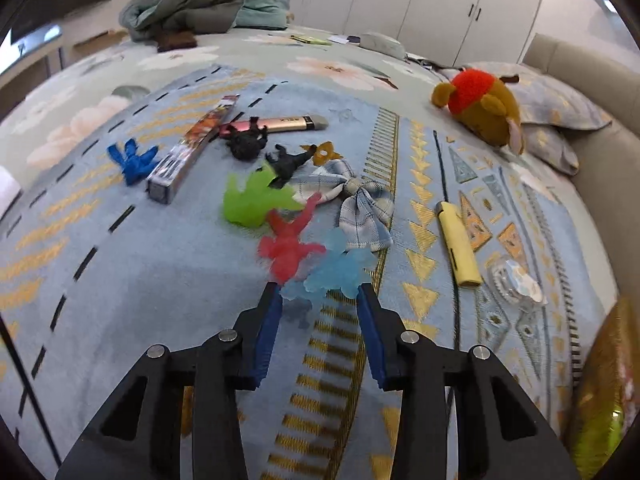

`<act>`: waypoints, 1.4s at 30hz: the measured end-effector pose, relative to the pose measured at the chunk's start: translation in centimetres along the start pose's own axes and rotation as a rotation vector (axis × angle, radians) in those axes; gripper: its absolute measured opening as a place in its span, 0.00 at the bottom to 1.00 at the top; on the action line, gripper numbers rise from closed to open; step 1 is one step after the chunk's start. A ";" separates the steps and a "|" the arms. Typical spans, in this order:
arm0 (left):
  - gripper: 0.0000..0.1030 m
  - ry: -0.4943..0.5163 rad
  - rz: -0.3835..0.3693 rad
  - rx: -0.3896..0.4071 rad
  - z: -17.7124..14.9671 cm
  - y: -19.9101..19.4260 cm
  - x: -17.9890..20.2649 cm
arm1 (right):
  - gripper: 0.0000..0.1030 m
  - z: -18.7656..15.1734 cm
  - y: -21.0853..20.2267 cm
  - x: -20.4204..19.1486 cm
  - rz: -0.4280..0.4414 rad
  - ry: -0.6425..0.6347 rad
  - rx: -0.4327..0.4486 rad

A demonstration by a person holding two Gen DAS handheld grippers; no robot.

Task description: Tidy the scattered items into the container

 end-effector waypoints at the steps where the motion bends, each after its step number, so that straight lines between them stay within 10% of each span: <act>1: 0.35 -0.014 -0.017 -0.006 -0.1 -0.4 -0.4 | 0.44 0.0 -0.2 0.0 0.008 -0.003 -0.002; 8: 0.35 -0.012 -0.074 -0.029 -1.3 -4.9 -0.9 | 0.44 0.8 -2.1 0.5 0.082 0.090 -0.023; 15: 0.35 -0.005 -0.267 0.089 0.6 -12.9 4.5 | 0.44 6.9 -7.0 1.6 0.126 0.236 0.168; 24: 0.35 0.107 -0.547 0.147 1.3 -20.1 14.2 | 0.44 14.6 -11.0 7.5 -0.124 0.204 0.479; 31: 0.37 0.123 -0.600 -0.096 -1.2 -17.9 17.7 | 0.49 14.2 -6.0 11.9 -0.241 0.252 0.284; 33: 0.41 0.108 -0.606 -0.143 -1.7 -17.6 17.3 | 0.72 13.5 -4.7 12.7 -0.255 0.232 0.204; 42: 0.46 0.075 -0.402 0.015 0.9 -17.1 10.3 | 0.95 13.4 -8.2 14.4 -0.347 0.340 0.370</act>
Point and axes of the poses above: each gripper's, at about its wrist camera, not at the fingertips, and y roughly the way its jaws point, x to its right, z to its top, the point moved 4 cm from there along y, roughly the way its jaws point, and after that the axes turned 14 degrees about x, right-handed, at the moved point
